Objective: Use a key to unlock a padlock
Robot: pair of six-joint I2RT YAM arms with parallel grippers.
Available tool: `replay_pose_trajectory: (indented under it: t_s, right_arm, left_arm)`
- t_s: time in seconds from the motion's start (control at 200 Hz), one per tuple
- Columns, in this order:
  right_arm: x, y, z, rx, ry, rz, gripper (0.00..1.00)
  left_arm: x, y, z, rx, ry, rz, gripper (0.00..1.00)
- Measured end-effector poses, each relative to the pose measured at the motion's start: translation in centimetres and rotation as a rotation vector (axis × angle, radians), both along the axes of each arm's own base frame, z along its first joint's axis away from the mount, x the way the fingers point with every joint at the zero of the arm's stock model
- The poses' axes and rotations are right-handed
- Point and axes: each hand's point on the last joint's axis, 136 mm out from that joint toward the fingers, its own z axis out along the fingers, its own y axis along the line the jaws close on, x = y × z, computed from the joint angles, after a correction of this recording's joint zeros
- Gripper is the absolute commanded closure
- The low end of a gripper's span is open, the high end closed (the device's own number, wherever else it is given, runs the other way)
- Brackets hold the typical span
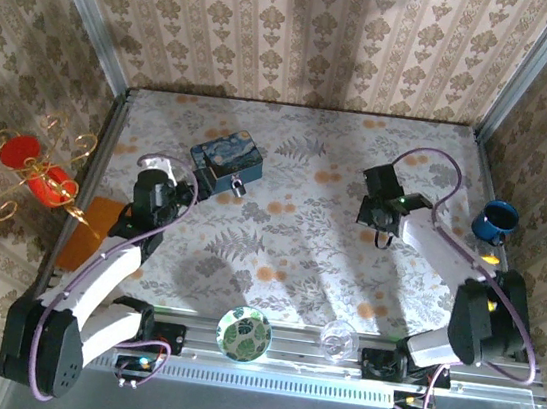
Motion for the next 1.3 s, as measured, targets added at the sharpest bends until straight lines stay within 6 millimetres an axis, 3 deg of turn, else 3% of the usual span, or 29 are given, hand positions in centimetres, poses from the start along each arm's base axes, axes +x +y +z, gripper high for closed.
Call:
replay_pose_trajectory:
  t_s: [0.245, 0.39, 0.57, 0.79, 0.98, 1.295]
  right_arm:
    - [-1.7, 6.4, 6.9, 0.421, -0.18, 0.193, 1.0]
    - [-1.8, 10.1, 10.4, 0.676, -0.244, 0.284, 1.0]
    - [-2.0, 13.2, 12.9, 0.92, -0.252, 0.354, 1.0]
    - [-2.8, 15.9, 15.6, 1.075, -0.249, 0.44, 1.0]
    - [-3.6, 17.4, 16.3, 1.13, -0.224, 0.481, 1.0]
    - [-4.1, 18.4, 16.5, 1.156, -0.206, 0.503, 1.0]
  left_arm:
    - [-0.6, -3.2, 1.6, -0.045, -0.094, -0.155, 0.0]
    - [-2.0, -7.9, 3.0, -0.004, -0.193, -0.355, 0.01]
    - [-4.8, -14.5, 3.2, 0.061, -0.327, -0.642, 0.01]
    - [-8.2, -19.8, 2.5, 0.217, -0.562, -0.889, 0.24]
    - [-8.0, -21.7, 2.6, 0.334, -0.701, -0.935, 0.31]
    - [-6.9, -22.6, 6.3, 0.401, -0.864, -0.902, 0.5]
